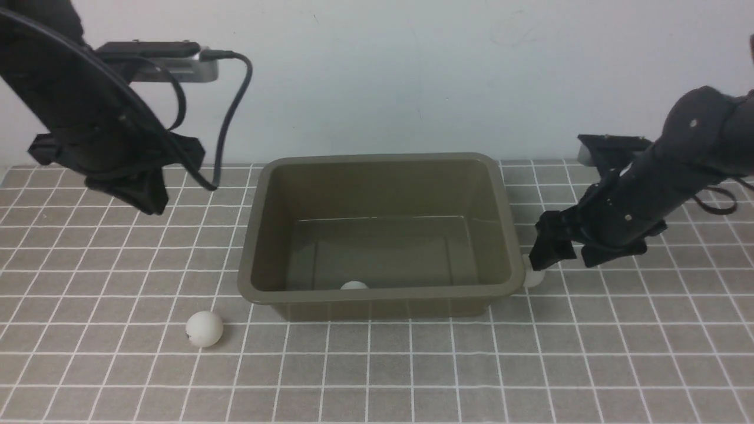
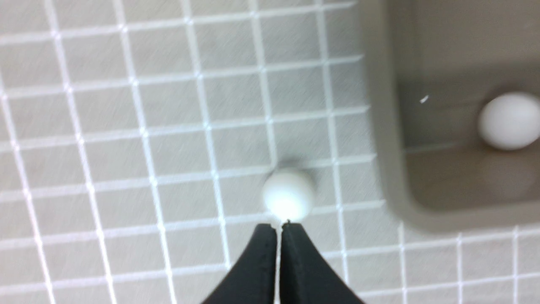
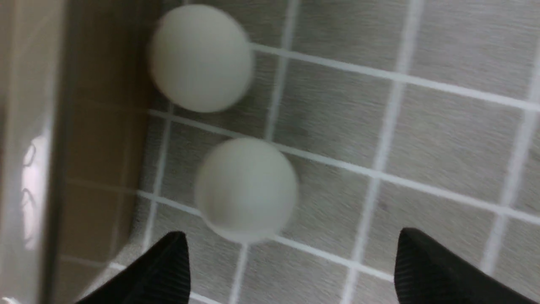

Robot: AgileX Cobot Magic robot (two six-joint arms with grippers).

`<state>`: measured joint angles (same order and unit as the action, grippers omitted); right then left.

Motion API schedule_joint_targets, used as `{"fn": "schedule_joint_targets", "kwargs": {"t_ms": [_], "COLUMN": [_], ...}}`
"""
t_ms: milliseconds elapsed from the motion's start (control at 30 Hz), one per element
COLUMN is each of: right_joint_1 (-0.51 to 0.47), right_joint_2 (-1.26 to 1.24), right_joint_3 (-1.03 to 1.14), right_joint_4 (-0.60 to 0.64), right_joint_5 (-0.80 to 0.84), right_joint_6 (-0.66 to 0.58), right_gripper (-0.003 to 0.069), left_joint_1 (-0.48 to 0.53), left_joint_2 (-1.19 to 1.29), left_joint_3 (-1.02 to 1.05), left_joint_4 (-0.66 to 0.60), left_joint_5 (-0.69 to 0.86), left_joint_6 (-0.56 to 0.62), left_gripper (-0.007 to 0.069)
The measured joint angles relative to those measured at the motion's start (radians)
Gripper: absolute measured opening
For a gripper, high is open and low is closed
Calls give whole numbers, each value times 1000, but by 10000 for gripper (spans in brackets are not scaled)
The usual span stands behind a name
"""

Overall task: Put the table tennis balls into the box on the grey coffee tablecloth.
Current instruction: 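Reach for and grasp a ping pong ball on the table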

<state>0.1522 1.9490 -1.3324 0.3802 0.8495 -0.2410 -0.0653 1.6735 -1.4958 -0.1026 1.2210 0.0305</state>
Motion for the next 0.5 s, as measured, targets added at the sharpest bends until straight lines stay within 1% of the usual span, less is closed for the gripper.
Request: {"fn": "schedule_joint_targets", "kwargs": {"t_ms": [67, 100, 133, 167, 300, 367, 400, 433, 467, 500], "right_joint_1": [24, 26, 39, 39, 44, 44, 44, 45, 45, 45], "right_joint_2": [21, 23, 39, 41, 77, 93, 95, 95, 95, 92], "right_joint_3": [-18, -18, -29, -30, -33, -33, -33, -34, -38, -45], "right_joint_4": [0, 0, -3, -3, -6, -18, -22, -28, -34, -43], "right_joint_5": [-13, -15, -36, -39, -74, -78, -77, -70, -59, -44], "right_joint_6": [-6, -7, -7, -7, -6, -3, -3, 0, 1, 1], "right_gripper": [588, 588, 588, 588, 578, 513, 457, 382, 342, 347], "left_joint_1": [18, 19, 28, 28, 29, 29, 29, 29, 29, 29], "left_joint_2": [-21, -21, -24, -24, -24, -24, -24, -24, -24, -22], "left_joint_3": [64, 64, 129, 142, 238, 271, 281, 288, 293, 295], "left_joint_4": [1, 1, 1, 1, -18, -48, -54, -58, -63, -67], "left_joint_5": [-6, -8, -33, -37, -151, -211, -232, -246, -260, -264], "left_joint_6": [0, 0, -1, -1, 1, 26, 41, 58, 71, 83], "left_gripper": [-5, -5, -5, -5, -5, -1, 4, 15, 35, 61]}}
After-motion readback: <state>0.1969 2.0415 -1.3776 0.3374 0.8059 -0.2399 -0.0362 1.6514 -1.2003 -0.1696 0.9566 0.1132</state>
